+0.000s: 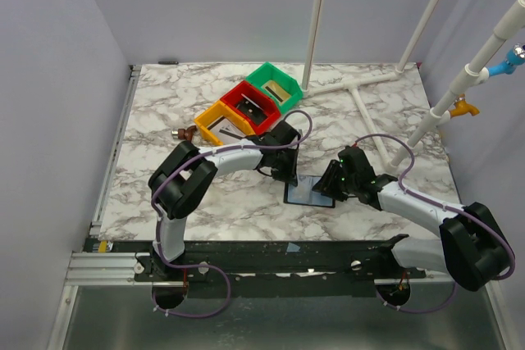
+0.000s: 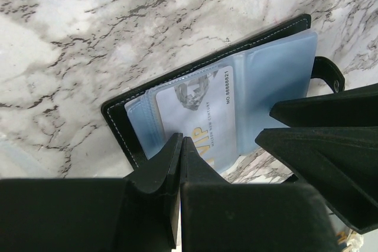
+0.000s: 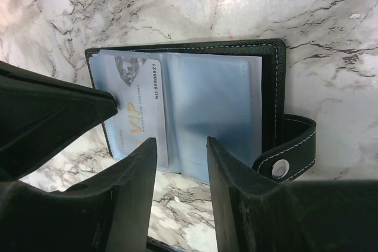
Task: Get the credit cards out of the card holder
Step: Remove the credit card from the card holder.
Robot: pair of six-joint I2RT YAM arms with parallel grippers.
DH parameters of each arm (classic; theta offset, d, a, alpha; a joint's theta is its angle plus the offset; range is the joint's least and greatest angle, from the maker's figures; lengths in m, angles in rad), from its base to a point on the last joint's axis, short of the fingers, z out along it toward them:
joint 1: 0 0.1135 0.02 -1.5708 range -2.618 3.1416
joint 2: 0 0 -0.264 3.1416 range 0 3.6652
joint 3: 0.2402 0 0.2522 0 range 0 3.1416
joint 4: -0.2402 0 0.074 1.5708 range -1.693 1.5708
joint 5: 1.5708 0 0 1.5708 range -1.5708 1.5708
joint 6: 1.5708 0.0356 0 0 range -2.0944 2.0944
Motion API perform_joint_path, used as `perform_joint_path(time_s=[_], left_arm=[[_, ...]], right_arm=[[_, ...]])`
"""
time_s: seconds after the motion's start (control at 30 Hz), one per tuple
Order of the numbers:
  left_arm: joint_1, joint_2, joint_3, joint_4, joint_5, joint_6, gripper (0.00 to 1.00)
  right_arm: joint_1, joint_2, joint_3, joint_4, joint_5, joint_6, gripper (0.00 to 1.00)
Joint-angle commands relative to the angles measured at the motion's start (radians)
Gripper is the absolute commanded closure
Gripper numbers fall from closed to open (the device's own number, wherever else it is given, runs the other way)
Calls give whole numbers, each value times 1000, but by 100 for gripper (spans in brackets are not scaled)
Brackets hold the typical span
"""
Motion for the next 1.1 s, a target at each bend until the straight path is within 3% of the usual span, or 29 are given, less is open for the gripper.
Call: perform_joint_path(time_s=[0.0,1.07], left_arm=[[9,-31,-7,-47,-64,36,98],[-25,14,17,-36,-31,24,98]], right_arm=[[-8,6,-20,26,-18,2,57],[-8,14,-28,39,-24,4,58]])
